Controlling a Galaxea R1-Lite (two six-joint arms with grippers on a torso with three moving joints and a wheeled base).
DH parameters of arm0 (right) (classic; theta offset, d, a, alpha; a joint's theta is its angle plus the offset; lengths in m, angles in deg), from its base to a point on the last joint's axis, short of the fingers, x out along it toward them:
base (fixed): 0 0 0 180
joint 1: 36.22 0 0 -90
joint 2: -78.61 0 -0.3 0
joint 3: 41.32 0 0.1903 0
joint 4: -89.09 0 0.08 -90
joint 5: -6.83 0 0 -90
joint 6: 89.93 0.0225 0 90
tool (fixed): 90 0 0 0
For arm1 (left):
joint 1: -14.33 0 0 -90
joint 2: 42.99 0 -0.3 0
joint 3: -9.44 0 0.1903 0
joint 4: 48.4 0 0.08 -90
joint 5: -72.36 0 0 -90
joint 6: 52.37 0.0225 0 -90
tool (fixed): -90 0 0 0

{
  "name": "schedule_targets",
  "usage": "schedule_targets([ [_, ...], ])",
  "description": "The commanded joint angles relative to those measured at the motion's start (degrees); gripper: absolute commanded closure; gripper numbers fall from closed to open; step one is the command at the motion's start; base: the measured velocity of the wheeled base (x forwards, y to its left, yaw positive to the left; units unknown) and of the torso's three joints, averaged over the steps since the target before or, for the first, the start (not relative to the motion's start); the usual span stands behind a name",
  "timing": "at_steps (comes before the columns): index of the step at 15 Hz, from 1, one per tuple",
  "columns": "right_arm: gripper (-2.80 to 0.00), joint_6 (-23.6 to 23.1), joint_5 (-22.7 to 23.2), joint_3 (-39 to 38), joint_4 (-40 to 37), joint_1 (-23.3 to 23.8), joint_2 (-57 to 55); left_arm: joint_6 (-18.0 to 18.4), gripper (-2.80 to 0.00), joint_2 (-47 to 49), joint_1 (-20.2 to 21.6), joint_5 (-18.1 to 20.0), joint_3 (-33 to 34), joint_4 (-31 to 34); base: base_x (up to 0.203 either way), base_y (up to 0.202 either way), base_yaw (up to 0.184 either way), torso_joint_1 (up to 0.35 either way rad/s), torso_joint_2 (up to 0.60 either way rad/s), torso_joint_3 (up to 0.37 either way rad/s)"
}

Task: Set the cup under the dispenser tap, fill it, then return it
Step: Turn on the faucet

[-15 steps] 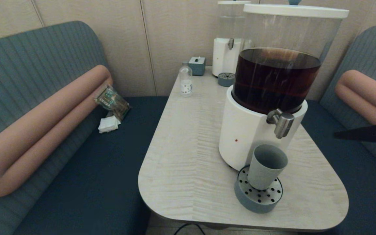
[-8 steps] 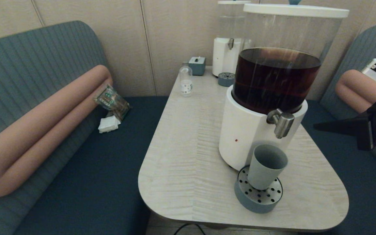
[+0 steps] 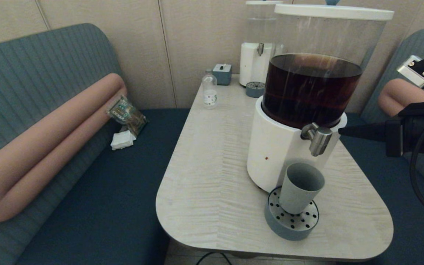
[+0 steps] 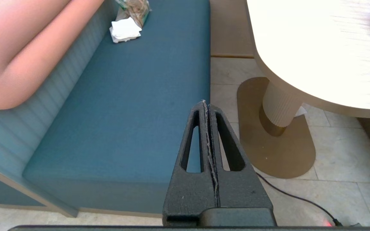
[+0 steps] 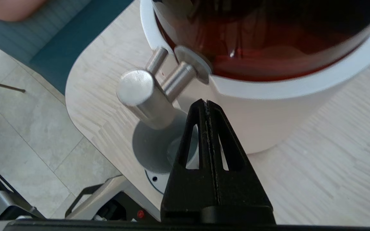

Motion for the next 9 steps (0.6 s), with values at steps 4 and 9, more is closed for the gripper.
schedule_targets([
  [4,0.0,-0.26,-1.86,0.2,1.4,-2.12,-0.7,-0.04,0.0,0.1,0.0,-0.03,0.0,0.02,0.0,0.0,0.0,0.0,0.0,0.0],
  [9,0.0,-1.07,-5.93,0.18,5.46,-3.35,-2.89,-0.04,0.0,0.01,0.0,-0.03,0.0,0.02,0.0,0.0,0.0,0.0,0.0,0.0],
])
